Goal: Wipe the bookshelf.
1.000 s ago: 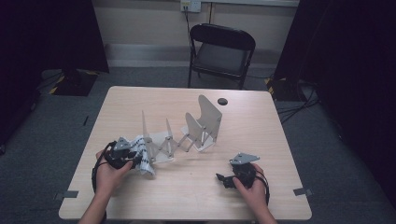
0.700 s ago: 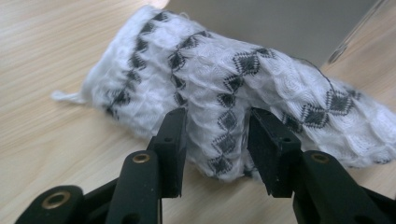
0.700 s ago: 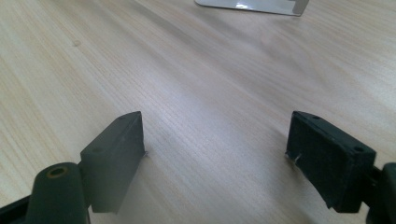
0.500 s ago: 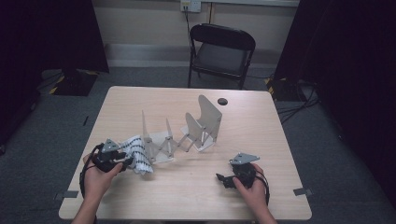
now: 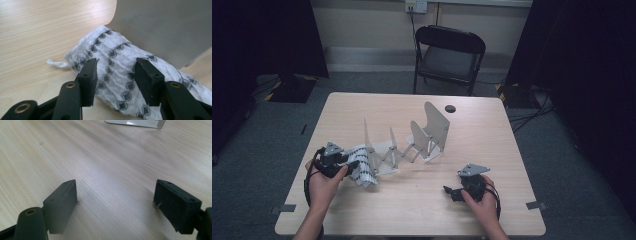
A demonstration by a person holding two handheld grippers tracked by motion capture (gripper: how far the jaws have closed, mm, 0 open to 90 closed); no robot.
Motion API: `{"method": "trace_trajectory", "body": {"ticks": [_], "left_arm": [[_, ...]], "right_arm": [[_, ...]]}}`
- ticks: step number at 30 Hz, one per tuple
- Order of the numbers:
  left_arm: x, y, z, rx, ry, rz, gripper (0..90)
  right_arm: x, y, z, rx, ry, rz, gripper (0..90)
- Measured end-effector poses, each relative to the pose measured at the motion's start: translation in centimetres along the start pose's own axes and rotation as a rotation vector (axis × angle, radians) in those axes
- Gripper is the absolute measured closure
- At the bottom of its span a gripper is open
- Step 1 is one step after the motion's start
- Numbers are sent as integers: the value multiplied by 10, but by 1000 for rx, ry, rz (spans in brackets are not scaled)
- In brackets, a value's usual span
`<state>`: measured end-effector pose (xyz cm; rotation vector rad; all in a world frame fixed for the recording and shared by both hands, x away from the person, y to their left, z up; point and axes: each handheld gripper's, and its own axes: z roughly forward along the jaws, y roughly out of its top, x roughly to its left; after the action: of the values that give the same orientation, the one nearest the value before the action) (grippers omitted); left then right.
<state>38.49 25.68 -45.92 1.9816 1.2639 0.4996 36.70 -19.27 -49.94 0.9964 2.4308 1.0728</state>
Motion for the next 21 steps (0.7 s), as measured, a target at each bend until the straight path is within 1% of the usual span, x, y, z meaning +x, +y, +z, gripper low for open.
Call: {"method": "trace_trajectory", "body": {"ticks": [1, 2, 3, 5, 6, 7, 8, 9, 10, 12, 16, 19, 21], "left_arm": [[0, -1, 3, 10, 1, 7, 515], [-1, -2, 6, 17, 1, 4, 515], [-2, -3, 9, 22, 2, -2, 514], [-4, -6, 16, 41, -10, -20, 530], [-4, -7, 18, 53, -4, -14, 526], [-5, -9, 21, 55, -3, -16, 520], [-5, -10, 24, 61, -14, -18, 524], [-6, -11, 26, 62, -11, -21, 529], [-6, -13, 28, 52, -10, -25, 532], [-6, -13, 28, 53, -11, -20, 544], [-6, -12, 27, 66, -18, -3, 609], [-8, -12, 28, 66, -21, 6, 673], [-9, -12, 28, 57, -31, -5, 726]], "right_arm": [[0, 0, 0, 0, 0, 0, 185], [0, 0, 0, -1, 0, 0, 185], [0, 0, 0, 0, 0, 0, 185], [0, 0, 0, 0, 0, 0, 185], [0, 0, 0, 0, 0, 0, 185], [0, 0, 0, 0, 0, 0, 185], [0, 0, 0, 0, 0, 0, 185], [0, 0, 0, 0, 0, 0, 185], [0, 0, 0, 0, 0, 0, 185], [0, 0, 0, 0, 0, 0, 185], [0, 0, 0, -1, 0, 0, 185], [0, 0, 0, -1, 0, 0, 185], [0, 0, 0, -1, -1, 0, 185]]}}
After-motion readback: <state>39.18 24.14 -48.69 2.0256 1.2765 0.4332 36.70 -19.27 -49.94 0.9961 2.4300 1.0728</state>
